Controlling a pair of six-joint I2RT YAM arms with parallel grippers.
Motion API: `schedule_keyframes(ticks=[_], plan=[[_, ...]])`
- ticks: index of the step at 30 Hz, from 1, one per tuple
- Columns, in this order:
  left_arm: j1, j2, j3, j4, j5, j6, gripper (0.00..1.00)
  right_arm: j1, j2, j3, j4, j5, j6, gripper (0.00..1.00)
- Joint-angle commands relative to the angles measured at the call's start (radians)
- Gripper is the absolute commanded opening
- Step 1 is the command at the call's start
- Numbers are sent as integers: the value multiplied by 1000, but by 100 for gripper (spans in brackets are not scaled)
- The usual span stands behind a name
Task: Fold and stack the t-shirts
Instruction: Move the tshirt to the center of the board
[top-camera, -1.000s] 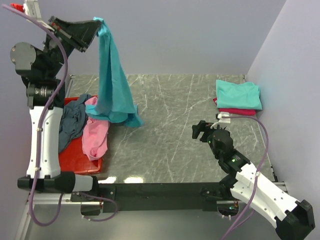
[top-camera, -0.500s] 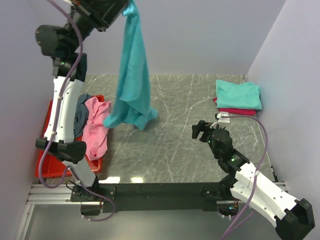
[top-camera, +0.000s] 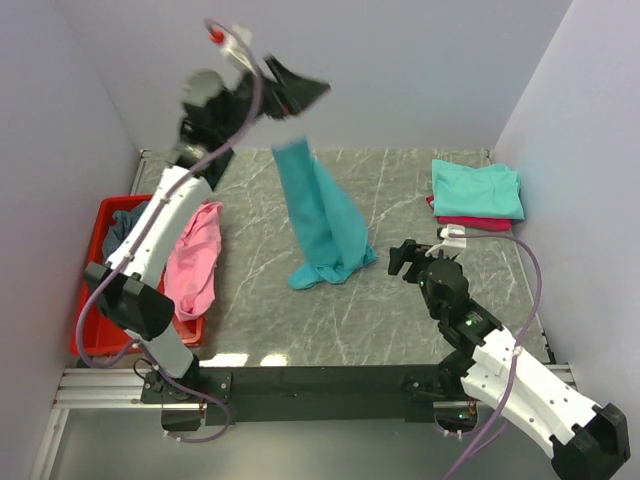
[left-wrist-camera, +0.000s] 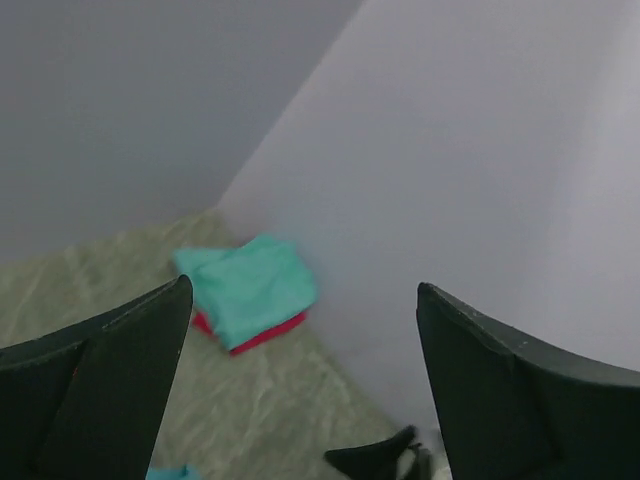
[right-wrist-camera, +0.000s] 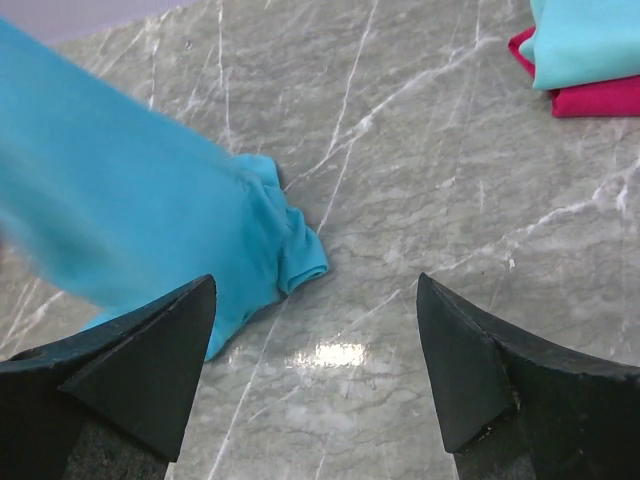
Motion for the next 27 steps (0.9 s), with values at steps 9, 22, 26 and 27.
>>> schedule_keyframes(ticks=[9, 22, 26, 27], plan=[[-150, -142, -723, -188, -698, 182, 99, -3, 149, 39, 62, -64, -18, 82], [-319, -315, -1084, -151, -767, 45, 99, 77, 609, 248, 134, -242, 34, 77], [-330, -355, -1135, -154, -761, 19, 99, 86, 763, 336, 129, -248, 27, 75], [-333, -359, -1145, -157, -761, 16, 99, 88, 792, 375, 120, -254, 25, 74]])
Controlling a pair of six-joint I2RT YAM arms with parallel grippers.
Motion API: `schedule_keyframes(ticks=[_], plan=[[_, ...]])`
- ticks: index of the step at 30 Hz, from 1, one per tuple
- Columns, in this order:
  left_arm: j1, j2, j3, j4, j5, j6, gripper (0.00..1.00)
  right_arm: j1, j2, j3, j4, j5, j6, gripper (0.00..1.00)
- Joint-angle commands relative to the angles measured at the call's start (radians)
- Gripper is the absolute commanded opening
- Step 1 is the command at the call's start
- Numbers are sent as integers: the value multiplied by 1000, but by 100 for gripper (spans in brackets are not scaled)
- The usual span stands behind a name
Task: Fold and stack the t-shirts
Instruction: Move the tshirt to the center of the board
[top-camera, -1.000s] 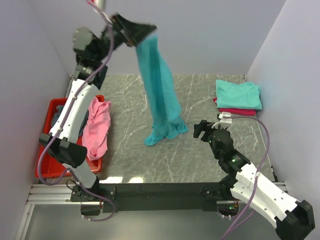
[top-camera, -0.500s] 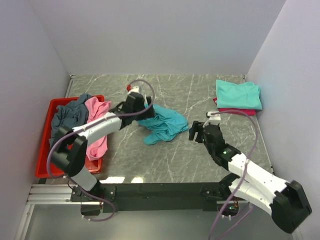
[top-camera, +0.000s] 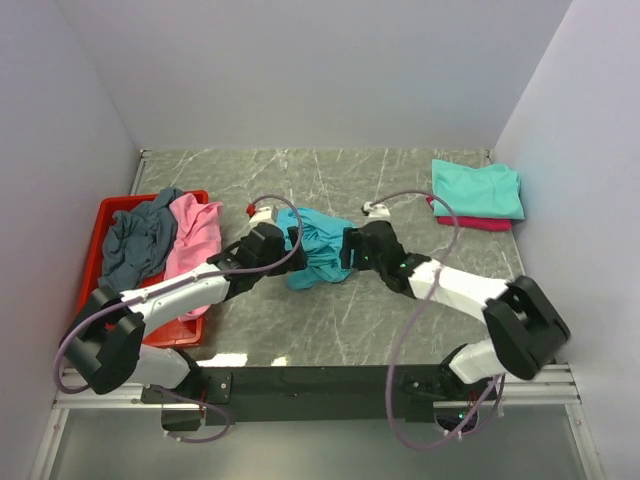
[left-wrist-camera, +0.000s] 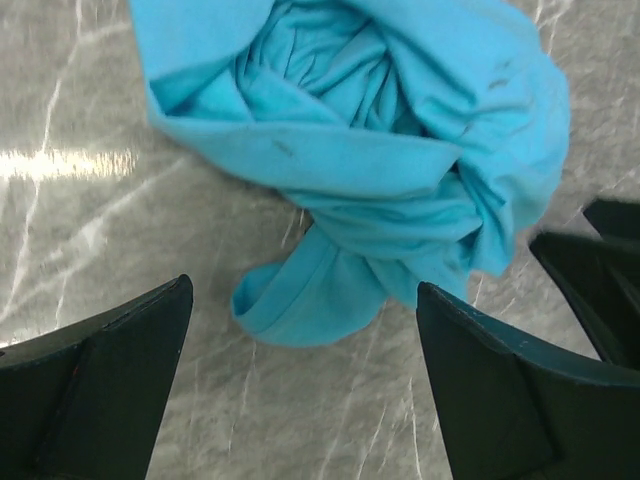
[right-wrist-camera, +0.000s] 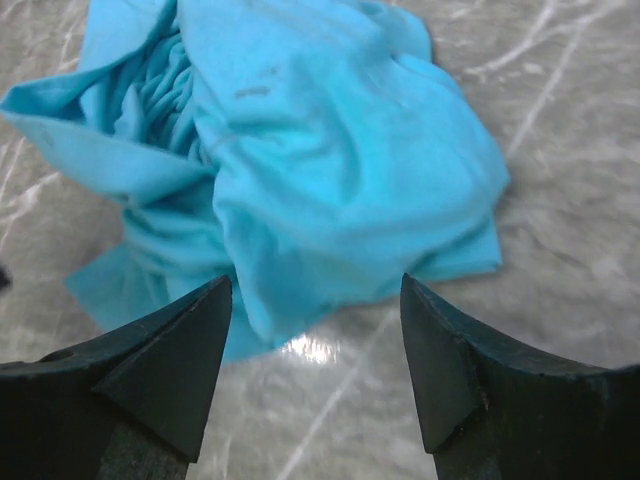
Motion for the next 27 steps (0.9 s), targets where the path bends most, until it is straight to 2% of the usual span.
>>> schedule_keyframes(ticks=[1, 5, 7, 8, 10, 12, 13, 14, 21, 27], plan=[[-16, -42, -25, 40, -15, -39, 99, 12, 126, 103, 10, -11, -3, 73], [-28, -76, -54, 40, -25, -50, 99, 37, 225, 176, -22, -33, -11, 71], [-36, -79, -62, 60, -17, -52, 99, 43, 265, 195, -42, -54, -6, 66], [-40, -78, -68, 71, -14, -49, 99, 46, 276, 202, -48, -56, -2, 56], [-66, -66, -73, 101, -14, -38, 99, 52, 287, 216, -67, -47, 1, 44], [-88, -30, -64, 137, -23, -29, 100, 52, 279, 227, -82, -35, 0, 23], [-111, -14, -54, 146, -24, -23, 99, 50, 259, 232, -126, -19, 3, 8], [-123, 19, -32, 148, -31, -17, 99, 52, 245, 239, -146, 8, 6, 0], [-197, 114, 39, 197, -92, 13, 99, 47, 9, 248, -297, 131, -17, 0], [-204, 258, 113, 223, -78, 19, 99, 46, -51, 235, -337, 133, -9, 0]])
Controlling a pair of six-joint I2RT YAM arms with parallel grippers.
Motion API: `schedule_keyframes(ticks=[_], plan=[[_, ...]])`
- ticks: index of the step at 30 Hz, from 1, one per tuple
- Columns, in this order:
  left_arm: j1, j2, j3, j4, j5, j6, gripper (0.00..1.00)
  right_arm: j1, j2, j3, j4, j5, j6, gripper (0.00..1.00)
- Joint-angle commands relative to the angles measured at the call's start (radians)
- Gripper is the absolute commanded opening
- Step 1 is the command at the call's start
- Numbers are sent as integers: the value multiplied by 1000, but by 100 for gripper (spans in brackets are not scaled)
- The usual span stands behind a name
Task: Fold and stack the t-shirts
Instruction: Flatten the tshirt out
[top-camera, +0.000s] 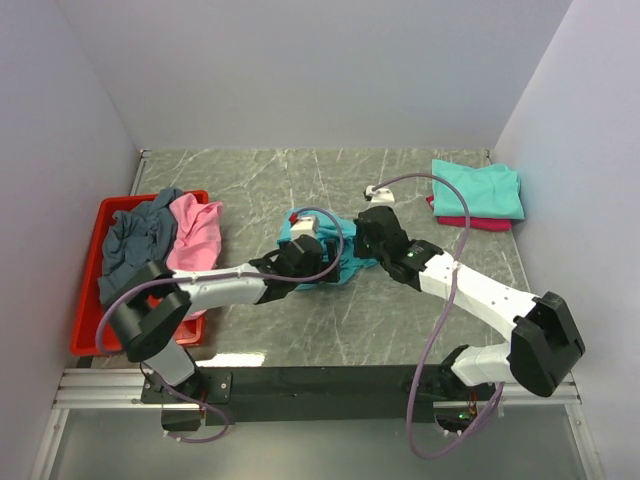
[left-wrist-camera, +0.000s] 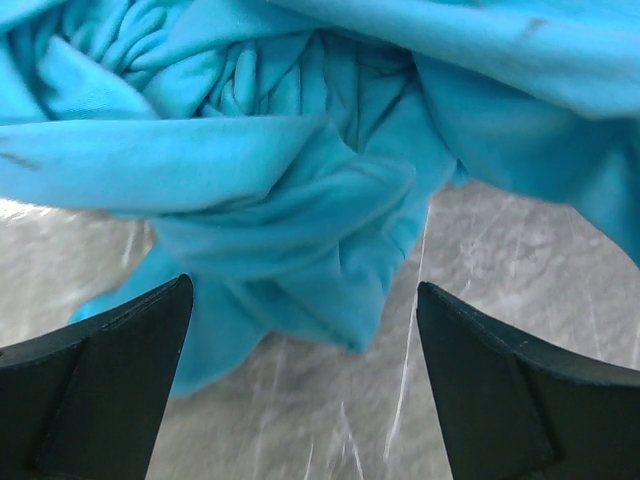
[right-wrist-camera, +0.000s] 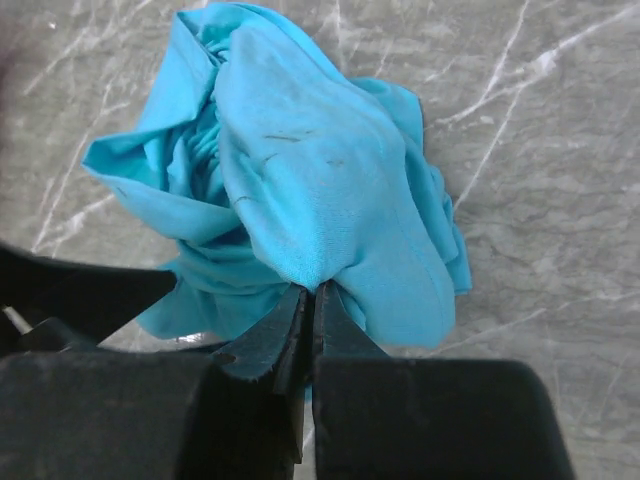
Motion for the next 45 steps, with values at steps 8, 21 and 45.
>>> schedule_keyframes(ticks=[8, 21, 45], plan=[[-11, 205, 144, -6, -8, 43, 57, 0, -76, -10, -95, 93, 9, 0], [66, -272, 313, -379, -185, 184, 1, -8, -386, 103, -371, 289, -34, 0], [234, -98, 263, -233, -218, 178, 97, -147, -36, -49, -172, 173, 14, 0]])
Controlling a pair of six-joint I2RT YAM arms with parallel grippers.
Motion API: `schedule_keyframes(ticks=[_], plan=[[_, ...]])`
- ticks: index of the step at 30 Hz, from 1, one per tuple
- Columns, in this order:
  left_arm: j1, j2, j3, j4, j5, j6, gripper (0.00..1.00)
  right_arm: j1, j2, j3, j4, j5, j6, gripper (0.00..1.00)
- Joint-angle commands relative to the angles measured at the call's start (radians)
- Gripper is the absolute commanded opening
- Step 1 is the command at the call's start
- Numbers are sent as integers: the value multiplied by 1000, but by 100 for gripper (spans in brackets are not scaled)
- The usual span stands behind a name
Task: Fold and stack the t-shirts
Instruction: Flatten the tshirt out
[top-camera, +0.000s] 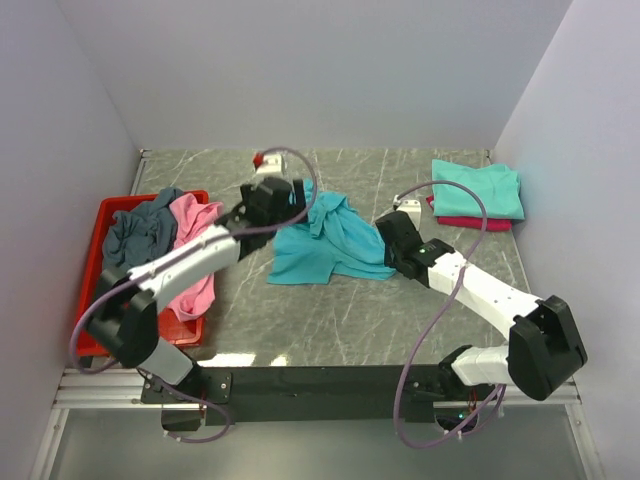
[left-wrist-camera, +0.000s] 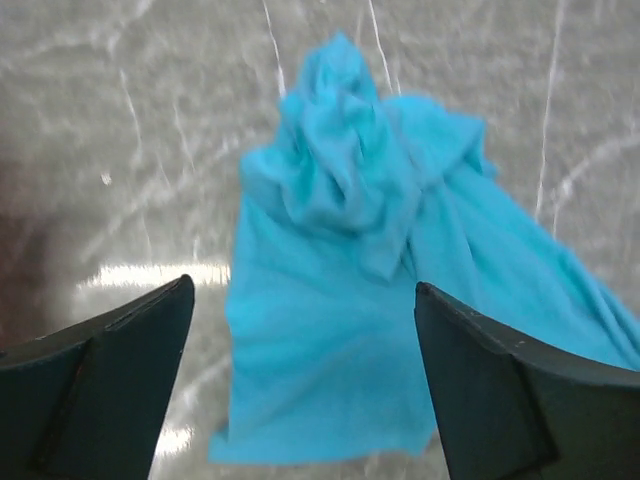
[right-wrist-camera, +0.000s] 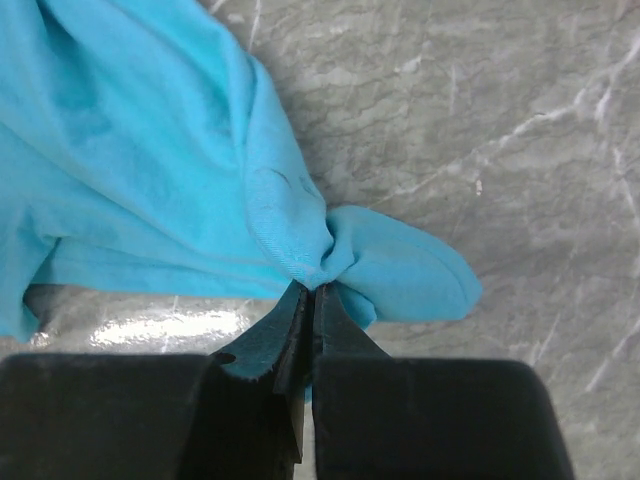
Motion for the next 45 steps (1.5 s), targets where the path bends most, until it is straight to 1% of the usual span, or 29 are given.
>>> schedule_keyframes(ticks=[1, 4, 6, 8, 12, 15, 16, 22, 25, 27, 30, 35, 41, 42, 43, 44, 45], plan=[[-73, -116, -184, 23, -85, -112, 95, -9, 3, 6, 81, -2, 6, 0], [-138, -138, -274, -70, -160, -202, 94, -14, 11, 6, 88, -15, -1, 0], [-145, -138, -312, -117, -167, -259, 94, -15, 6, 0, 102, -24, 0, 0], [-144, -140, -369, -118, -167, -286, 93, -17, -1, -16, 113, -44, 5, 0], [-145, -143, -415, -95, -170, -296, 91, -15, -9, -34, 124, -64, 6, 0], [-142, -130, -447, -31, -155, -270, 88, -17, -18, -49, 128, -71, 8, 0], [-142, -124, -466, 16, -142, -259, 87, -17, -23, -60, 131, -74, 9, 0], [-136, -64, -461, 61, -75, -233, 77, -17, -35, -80, 142, -101, 15, 0], [-130, -46, -466, 78, -72, -225, 76, -15, -32, -85, 148, -108, 14, 0], [-121, -25, -457, 72, -75, -224, 75, -17, -29, -85, 153, -114, 14, 0], [-118, -3, -443, 66, -69, -218, 71, -15, -29, -86, 154, -119, 15, 0], [-115, 28, -415, 12, -88, -219, 68, -15, -34, -89, 154, -117, 19, 0], [-116, 43, -432, 23, -41, -219, 53, -17, -37, -91, 154, -116, 20, 0], [-116, 46, -435, 21, -36, -222, 44, -17, -35, -92, 154, -117, 20, 0], [-116, 48, -437, 18, -36, -227, 38, -17, -38, -92, 154, -117, 19, 0], [-115, 46, -437, 5, -35, -228, 30, -17, -38, -92, 153, -117, 20, 0], [-116, 40, -440, -2, -42, -231, 5, -17, -41, -94, 151, -119, 20, 0]])
